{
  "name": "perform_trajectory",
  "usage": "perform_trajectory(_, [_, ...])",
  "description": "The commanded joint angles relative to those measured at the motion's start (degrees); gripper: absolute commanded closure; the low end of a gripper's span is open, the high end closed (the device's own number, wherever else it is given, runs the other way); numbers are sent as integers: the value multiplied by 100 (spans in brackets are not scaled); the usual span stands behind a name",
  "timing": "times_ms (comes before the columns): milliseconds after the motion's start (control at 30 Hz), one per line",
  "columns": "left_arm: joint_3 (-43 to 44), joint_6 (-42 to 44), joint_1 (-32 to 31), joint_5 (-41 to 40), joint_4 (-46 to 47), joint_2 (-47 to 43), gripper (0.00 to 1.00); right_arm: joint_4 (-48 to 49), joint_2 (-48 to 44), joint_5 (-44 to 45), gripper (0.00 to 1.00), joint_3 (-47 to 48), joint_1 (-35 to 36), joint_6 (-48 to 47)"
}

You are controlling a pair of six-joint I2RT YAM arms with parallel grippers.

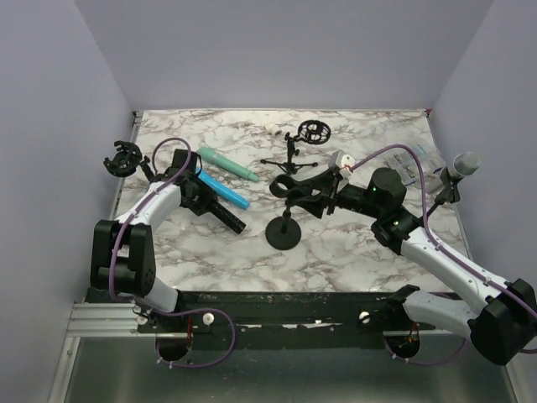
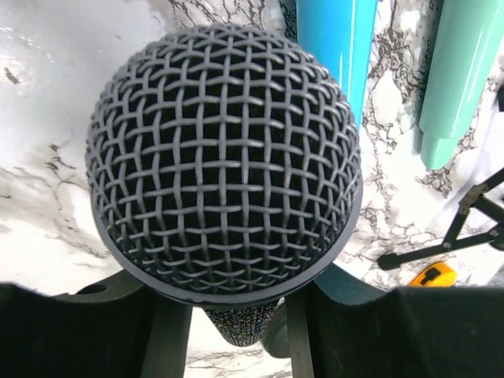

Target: Remove the microphone from the stand

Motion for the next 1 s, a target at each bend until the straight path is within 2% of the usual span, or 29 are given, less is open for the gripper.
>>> perform_trajectory(0, [50,-533,163,37,409,199,92,-143,80,44,99,-168,-33,-82])
perform_trajectory(133, [-20,-665,298,297,599,417,81,-193,105,44,99,-105,-30,-82])
perform_trajectory(300, [-172,-804,407,591,936,575,60,-271,128,96,99,-57,-35,-49])
perform_trajectory(500, [-71,-724,436,705,925,691,36,-397,248,137,99,44,-37,-38])
perform_trajectory(600, [-64,-674,435,734,939,629,16,-478,280,222,99,116,-33,-47])
perform_trajectory(700, [-72,-643,436,750,904,516,12,-542,295,289,98,185,-33,-25])
perform_trajectory(833, [-153,-609,428,866,891,261,9,-679,360,368,87,305,-31,45])
perform_trajectory(967, [-256,-501,426,1027,877,-129,7,-790,415,498,68,385,-30,150])
